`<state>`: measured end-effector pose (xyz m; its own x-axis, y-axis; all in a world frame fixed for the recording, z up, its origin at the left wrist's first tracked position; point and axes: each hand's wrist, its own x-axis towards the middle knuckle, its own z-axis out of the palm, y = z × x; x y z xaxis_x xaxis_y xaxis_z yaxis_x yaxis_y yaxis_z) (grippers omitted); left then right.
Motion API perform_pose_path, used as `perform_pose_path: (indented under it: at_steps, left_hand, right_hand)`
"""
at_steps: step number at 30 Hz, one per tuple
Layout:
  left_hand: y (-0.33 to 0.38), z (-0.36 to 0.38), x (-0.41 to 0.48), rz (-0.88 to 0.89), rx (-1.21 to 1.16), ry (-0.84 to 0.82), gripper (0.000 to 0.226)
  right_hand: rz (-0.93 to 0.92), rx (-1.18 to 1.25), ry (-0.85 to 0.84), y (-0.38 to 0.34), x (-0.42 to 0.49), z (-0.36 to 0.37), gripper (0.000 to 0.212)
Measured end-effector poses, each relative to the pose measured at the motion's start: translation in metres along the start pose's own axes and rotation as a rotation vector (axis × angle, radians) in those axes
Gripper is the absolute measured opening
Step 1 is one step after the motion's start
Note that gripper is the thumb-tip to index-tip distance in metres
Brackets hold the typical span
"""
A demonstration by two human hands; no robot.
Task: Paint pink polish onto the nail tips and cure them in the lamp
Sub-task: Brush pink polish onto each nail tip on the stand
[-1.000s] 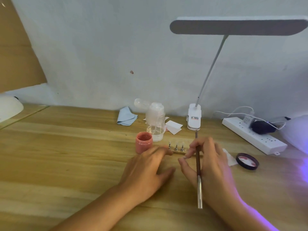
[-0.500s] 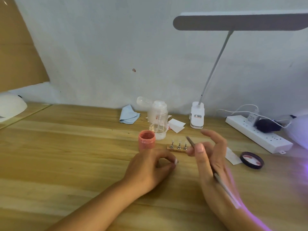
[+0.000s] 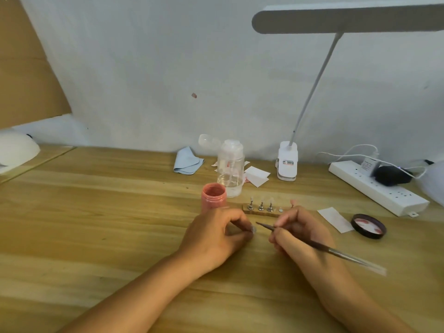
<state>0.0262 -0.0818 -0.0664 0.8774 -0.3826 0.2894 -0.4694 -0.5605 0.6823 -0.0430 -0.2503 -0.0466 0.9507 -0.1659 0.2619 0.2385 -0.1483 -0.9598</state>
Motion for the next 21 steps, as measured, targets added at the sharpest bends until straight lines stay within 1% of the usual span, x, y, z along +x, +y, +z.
perform_pose_path:
  at_steps: [3, 6, 9, 11, 15, 19, 21]
  left_hand:
    - [-0.0001, 0.0004, -0.0002, -0.002, -0.009, 0.000, 0.016]
    - [-0.0018, 0.0014, 0.0004, -0.024, -0.028, 0.008, 0.009]
    - [-0.0016, 0.0009, 0.0005, -0.018, -0.038, 0.003, 0.008]
    - [-0.0012, -0.0003, 0.0005, -0.014, -0.041, 0.005, 0.012]
    - [-0.0021, -0.0006, 0.0011, -0.026, -0.049, 0.016, 0.009]
    - [-0.0005, -0.0007, 0.0007, -0.017, -0.045, 0.000, 0.019]
    - [0.0000, -0.0004, 0.0013, -0.021, -0.049, -0.010, 0.013]
  right_hand:
    - [0.019, -0.054, -0.026, 0.0003, -0.0002, 0.0042, 0.017]
    - [0.025, -0.114, -0.027, 0.0002, -0.0002, 0.0034, 0.020]
    - [0.038, -0.103, -0.007, -0.0014, 0.0000, 0.0007, 0.015]
    - [0.021, -0.087, -0.025, -0.0033, -0.0005, 0.0025, 0.014]
    - [0.028, -0.160, -0.027, -0.0041, -0.0003, 0.0026, 0.014]
    - [-0.014, -0.128, -0.039, -0.0051, -0.0011, 0.0036, 0.015]
    - [-0.004, -0.160, -0.044, -0.0040, -0.0018, 0.0028, 0.014]
